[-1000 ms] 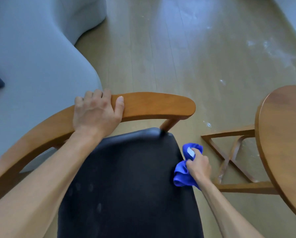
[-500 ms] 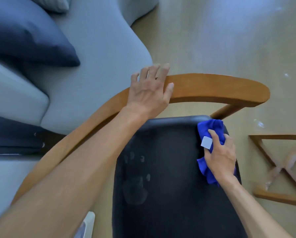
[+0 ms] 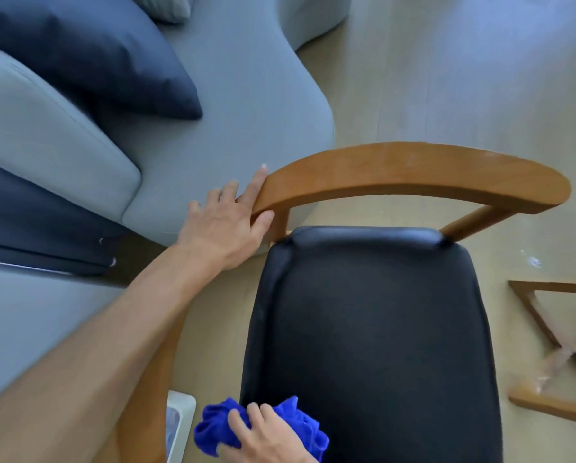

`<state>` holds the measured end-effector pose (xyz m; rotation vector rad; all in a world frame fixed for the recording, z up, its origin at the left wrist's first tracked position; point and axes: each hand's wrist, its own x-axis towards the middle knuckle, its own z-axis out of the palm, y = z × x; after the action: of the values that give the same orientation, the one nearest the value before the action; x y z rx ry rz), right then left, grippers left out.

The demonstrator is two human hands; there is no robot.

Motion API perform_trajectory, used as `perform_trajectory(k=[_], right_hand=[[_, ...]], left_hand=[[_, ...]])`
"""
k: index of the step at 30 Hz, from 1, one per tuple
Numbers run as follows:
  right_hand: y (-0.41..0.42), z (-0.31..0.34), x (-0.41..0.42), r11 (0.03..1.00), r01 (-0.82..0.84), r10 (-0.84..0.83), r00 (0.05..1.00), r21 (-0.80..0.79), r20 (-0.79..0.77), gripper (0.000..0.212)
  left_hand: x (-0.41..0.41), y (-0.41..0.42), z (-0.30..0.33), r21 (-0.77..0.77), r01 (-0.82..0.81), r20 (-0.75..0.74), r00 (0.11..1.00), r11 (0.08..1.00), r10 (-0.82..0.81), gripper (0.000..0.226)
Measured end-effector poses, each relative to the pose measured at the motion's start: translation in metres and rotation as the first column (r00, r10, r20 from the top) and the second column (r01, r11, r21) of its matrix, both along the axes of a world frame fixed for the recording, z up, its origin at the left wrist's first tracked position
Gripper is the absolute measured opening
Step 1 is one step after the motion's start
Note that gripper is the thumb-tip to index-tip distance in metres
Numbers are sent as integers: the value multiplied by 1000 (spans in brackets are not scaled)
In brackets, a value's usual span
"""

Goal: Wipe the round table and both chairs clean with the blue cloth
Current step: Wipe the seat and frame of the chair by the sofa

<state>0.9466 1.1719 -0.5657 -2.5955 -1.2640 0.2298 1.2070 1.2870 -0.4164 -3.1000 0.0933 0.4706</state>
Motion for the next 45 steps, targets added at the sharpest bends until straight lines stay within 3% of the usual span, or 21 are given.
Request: perform_trajectory(k=[2,4,6,8,10,13,15,18,21,23,24,25,27,30,33,34,37,39,40,42,45], right_hand=[[-14,4,42,996,-87,87,996,-31,3,22],[-28,16,116,999,-18,21,996,-42,90,38],[-45,21,184,981,190,-180,964,-35,195,48],[-60,19,227,888,459,-441,868,-31,231,54],[-57,13,233,800,599,-585,790,-31,184,58],[-29,10,184,784,620,-621,782,45,55,57],[-17,8,119,879,474,-471,880,58,-56,56],[-27,5,17,993,119,-113,979,26,-169,53],[-72,10,-21,969,-248,243,959,-14,-144,28],[-118,19,-1,901,-421,415,907,-109,-70,33],[-144,25,17,904,-406,403,914,-135,-46,42],[-171,31,39,943,-305,305,952,-137,-19,50],[-224,42,81,990,105,-102,994,-98,36,65],[-262,44,111,750,656,-659,752,-85,-16,70],[-217,30,90,485,874,-870,481,-21,-107,62],[-194,27,72,504,864,-857,501,10,-122,61],[-132,22,5,869,489,-482,871,79,-92,64],[-109,21,-35,998,56,-54,992,11,-118,61],[-106,22,-47,985,-169,162,978,-43,-134,58],[-117,21,-51,857,-501,481,862,-118,-162,51],[-165,26,-33,706,-684,682,727,-185,-87,49]], left_hand=[[1,0,0,-32,-10,26,1000,999,10,63],[6,-1,0,-56,12,59,998,998,-8,64],[8,-2,-2,-62,25,83,996,998,-19,64],[10,-4,-5,-69,26,86,996,997,-20,64],[10,-5,-8,-87,16,75,997,996,-10,63],[11,0,-11,-77,13,62,998,997,-8,63],[10,3,-11,-66,11,45,999,998,-8,63],[12,7,-9,-58,14,29,1000,998,-12,63],[12,8,-8,-37,21,53,998,999,-19,63],[9,5,-7,-6,30,88,996,1000,-30,63],[6,4,-6,7,35,108,994,999,-35,62],[2,3,-5,23,38,124,991,999,-40,62],[-9,5,-2,90,38,137,989,995,-51,63],[-33,7,5,178,36,174,982,983,-67,63],[-59,12,17,215,8,201,978,977,-53,62],[-70,14,20,223,-3,201,979,975,-43,62],[-102,16,29,271,-20,235,971,962,-46,63],[-128,13,32,295,-4,263,962,956,-78,62],[-143,11,33,283,5,272,959,959,-85,61],[-175,8,31,261,35,254,962,965,-104,59],[-218,5,25,264,116,167,972,957,-164,60]])
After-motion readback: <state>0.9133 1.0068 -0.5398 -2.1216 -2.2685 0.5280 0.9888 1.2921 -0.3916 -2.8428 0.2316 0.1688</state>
